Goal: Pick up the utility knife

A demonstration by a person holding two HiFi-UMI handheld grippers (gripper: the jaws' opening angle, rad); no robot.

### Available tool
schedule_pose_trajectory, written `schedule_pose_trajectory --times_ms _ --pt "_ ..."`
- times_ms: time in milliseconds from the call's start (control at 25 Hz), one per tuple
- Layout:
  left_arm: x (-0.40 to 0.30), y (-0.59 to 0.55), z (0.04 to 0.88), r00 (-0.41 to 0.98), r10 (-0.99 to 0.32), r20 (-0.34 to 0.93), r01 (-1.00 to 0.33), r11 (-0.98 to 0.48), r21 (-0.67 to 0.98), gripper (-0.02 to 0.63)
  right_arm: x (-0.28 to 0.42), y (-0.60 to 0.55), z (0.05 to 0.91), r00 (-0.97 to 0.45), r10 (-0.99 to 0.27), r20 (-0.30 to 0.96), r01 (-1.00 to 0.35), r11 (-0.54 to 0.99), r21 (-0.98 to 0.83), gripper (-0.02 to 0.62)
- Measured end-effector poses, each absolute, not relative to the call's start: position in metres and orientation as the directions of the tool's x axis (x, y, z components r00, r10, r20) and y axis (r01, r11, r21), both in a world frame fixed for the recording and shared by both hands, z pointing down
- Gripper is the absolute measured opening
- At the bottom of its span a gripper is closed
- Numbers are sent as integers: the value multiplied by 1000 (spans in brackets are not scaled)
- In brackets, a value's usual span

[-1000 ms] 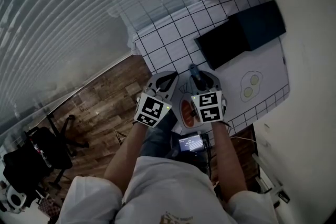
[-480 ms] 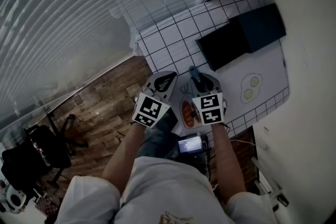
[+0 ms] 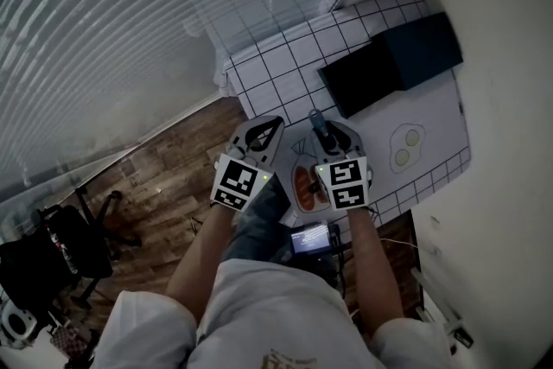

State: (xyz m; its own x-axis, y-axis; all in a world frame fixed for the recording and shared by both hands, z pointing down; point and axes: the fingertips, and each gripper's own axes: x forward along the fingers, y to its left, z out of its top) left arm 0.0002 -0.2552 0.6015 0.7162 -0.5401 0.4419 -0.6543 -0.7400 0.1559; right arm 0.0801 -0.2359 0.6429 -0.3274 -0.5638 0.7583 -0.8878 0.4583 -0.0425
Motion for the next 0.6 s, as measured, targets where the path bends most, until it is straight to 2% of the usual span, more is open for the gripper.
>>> schedule_pose_trajectory --times_ms 600 --pt "-4 -244 536 697 -616 366 -686 -721 93 5 94 -223 577 -354 -665 657 -902 428 -53 135"
